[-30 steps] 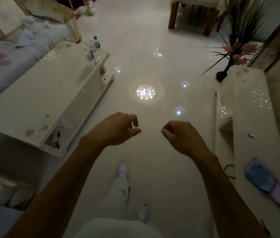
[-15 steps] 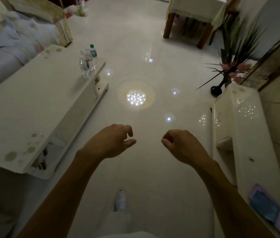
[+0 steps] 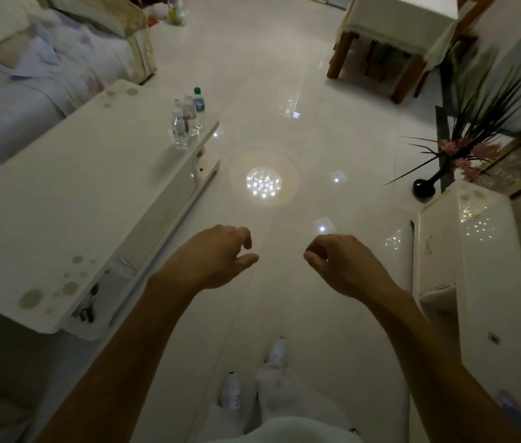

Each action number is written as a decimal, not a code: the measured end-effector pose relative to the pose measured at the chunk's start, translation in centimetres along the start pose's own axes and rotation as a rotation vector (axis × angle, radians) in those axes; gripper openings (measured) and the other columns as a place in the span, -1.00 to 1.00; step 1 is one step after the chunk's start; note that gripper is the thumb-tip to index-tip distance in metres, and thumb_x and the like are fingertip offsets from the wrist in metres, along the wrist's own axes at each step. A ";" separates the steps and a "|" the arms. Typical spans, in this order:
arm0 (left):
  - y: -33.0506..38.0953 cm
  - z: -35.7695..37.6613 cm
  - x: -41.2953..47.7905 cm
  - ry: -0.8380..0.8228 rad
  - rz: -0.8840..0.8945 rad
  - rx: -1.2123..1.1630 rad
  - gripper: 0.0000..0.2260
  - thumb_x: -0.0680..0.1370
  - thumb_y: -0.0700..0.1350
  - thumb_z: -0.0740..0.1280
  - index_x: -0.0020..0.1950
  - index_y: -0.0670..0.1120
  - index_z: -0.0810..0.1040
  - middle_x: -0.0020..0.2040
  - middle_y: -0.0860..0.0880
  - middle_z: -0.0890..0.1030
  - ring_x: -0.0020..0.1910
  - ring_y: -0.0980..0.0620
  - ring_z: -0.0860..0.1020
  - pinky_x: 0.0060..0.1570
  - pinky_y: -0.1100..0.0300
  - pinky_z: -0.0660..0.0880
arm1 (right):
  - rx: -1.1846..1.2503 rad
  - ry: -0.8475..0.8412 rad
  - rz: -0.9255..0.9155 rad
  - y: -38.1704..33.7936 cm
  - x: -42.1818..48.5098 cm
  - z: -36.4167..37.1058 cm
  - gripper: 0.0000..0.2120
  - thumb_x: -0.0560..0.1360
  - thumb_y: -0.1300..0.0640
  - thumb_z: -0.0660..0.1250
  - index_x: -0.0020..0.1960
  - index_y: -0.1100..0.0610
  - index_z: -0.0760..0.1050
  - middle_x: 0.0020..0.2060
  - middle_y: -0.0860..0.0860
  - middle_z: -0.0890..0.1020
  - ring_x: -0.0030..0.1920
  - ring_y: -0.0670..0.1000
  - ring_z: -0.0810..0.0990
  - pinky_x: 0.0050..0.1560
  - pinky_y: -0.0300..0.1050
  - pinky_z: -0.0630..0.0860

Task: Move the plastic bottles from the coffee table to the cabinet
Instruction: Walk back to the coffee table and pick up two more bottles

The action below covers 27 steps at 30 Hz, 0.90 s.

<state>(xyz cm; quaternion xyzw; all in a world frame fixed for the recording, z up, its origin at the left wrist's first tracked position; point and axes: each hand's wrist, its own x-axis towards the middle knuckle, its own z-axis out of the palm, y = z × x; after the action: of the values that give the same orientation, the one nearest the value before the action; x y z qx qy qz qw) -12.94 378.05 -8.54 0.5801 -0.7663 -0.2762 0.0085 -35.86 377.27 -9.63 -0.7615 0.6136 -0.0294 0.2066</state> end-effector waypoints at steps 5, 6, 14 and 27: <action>-0.6 -0.9 2.6 -0.005 -0.024 0.016 -0.64 0.57 0.11 0.23 0.29 -0.05 0.43 0.23 -0.06 0.54 0.10 0.01 0.53 0.11 0.15 0.47 | 0.013 0.009 -0.025 0.5 3.5 -0.7 -0.75 0.57 0.02 0.26 0.05 0.16 0.62 -0.09 0.03 0.69 -0.17 -0.03 0.63 -0.07 -0.13 0.59; -0.6 -1.0 3.3 -0.007 -0.030 0.015 -0.64 0.57 0.11 0.23 0.28 -0.05 0.43 0.22 -0.06 0.54 0.09 0.01 0.54 0.10 0.16 0.47 | 0.017 0.012 -0.028 0.8 4.3 -0.9 -0.75 0.57 0.02 0.26 0.04 0.17 0.62 -0.09 0.04 0.68 -0.18 -0.02 0.63 -0.05 -0.08 0.60; -0.2 -2.9 10.3 -0.035 -0.088 0.017 -0.64 0.56 0.11 0.24 0.28 -0.04 0.44 0.21 -0.06 0.55 0.07 0.03 0.53 0.04 0.18 0.45 | 0.049 -0.001 -0.055 4.5 11.0 -2.4 -0.74 0.57 0.03 0.26 0.01 0.18 0.62 -0.13 0.06 0.69 -0.20 0.00 0.63 -0.07 -0.03 0.62; 5.3 -8.1 25.6 -0.075 -0.061 0.101 -0.65 0.56 0.11 0.24 0.28 -0.03 0.43 0.21 -0.04 0.54 0.09 0.04 0.52 0.06 0.18 0.45 | 0.064 -0.065 -0.003 14.5 21.3 -9.4 -0.71 0.58 -0.02 0.24 0.12 0.14 0.60 0.00 0.04 0.67 -0.09 -0.01 0.61 0.01 -0.06 0.57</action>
<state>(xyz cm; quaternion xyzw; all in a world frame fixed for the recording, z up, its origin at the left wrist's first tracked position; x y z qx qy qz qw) -23.32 352.76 -7.24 0.5918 -0.7612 -0.2588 -0.0582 -46.79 352.10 -10.57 -0.7559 0.6042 -0.0246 0.2508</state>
